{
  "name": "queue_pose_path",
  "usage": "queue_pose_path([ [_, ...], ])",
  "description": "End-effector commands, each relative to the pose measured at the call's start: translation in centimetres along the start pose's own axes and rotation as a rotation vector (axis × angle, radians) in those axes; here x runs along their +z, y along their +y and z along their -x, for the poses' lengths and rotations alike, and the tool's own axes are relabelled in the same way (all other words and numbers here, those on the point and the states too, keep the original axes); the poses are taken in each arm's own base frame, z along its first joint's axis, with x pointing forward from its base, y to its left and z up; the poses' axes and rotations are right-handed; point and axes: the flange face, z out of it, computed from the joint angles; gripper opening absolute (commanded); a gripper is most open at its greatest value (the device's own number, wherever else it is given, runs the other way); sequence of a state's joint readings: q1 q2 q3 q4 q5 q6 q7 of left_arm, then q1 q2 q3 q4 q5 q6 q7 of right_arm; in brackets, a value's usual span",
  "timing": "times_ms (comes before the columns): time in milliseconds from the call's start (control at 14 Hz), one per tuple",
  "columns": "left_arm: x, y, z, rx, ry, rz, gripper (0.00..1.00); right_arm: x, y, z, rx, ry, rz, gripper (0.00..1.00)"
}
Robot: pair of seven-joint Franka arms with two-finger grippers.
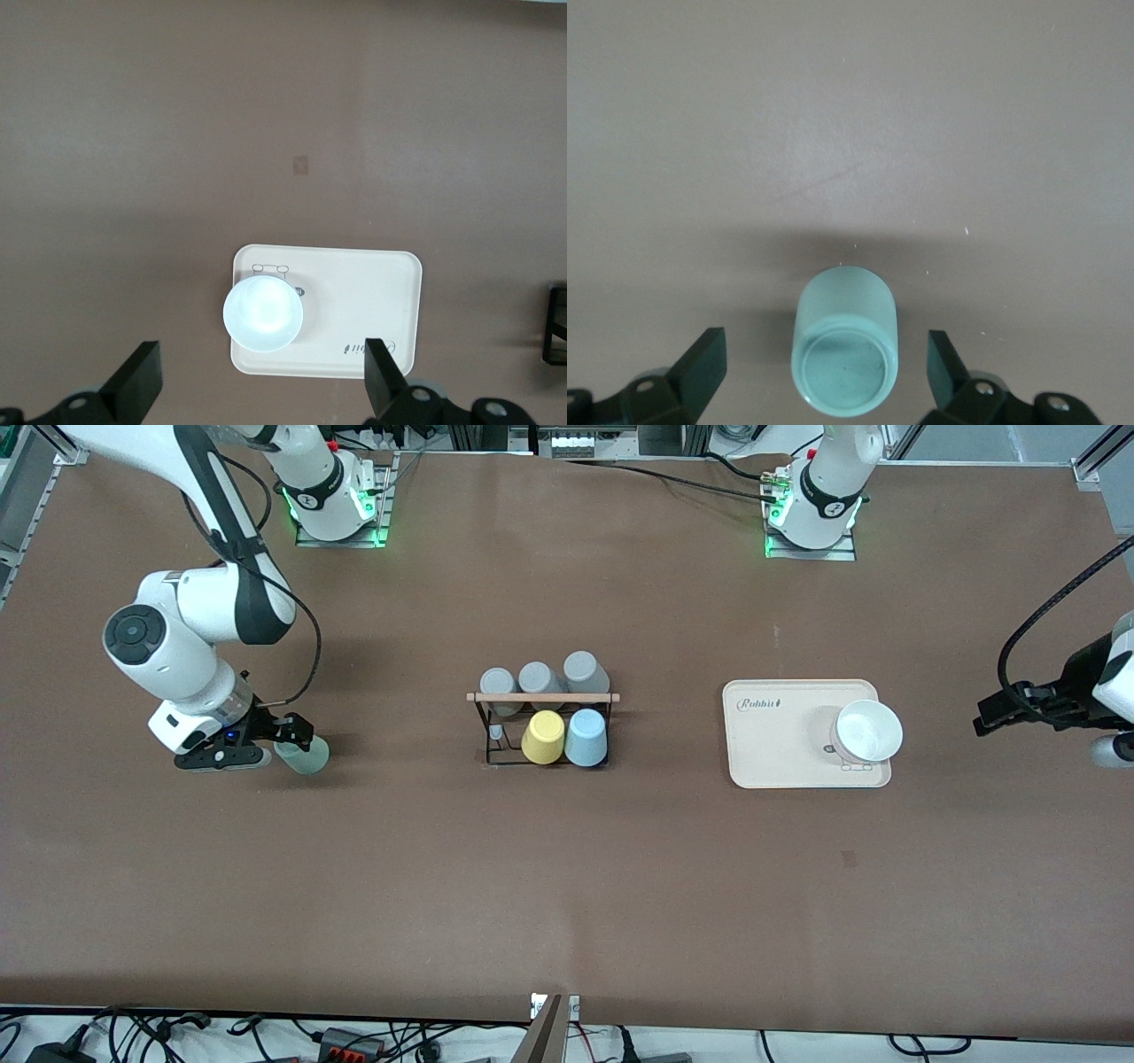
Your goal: Hang scattered cups on rack with three cups
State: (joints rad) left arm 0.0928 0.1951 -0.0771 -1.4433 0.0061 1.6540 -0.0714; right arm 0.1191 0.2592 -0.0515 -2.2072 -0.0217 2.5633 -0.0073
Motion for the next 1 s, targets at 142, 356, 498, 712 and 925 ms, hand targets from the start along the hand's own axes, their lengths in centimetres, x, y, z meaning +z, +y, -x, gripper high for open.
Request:
queue_pose_path([
  [142, 1.3, 0.5, 4.5, 0.008, 0.046, 0.006, 1.00, 1.3, 0.3, 1.3, 0.007, 0.000, -0.005, 1.00],
  [356, 1.2, 0.1, 4.4, 0.016, 0.047, -0.002, 1.00, 2.5, 0.2, 1.4, 0.005, 0.017, -0.004, 1.00],
  [498, 0.9, -0.6, 4.3, 0.010, 0.055, -0.003, 1.00, 3.7, 0.2, 1.5, 0.006, 0.018, -0.003, 1.00],
  [712, 0.2, -1.6, 4.0, -0.010, 0.069, 0.000, 1.00, 4.8, 0.1, 1.9, 0.002, -0.002, -0.003, 1.00],
  [925, -0.3, -1.4, 3.8, -0.008, 0.079, 0.006, 1.00, 5.0, 0.1, 2.2, 0.002, -0.012, -0.003, 1.00],
])
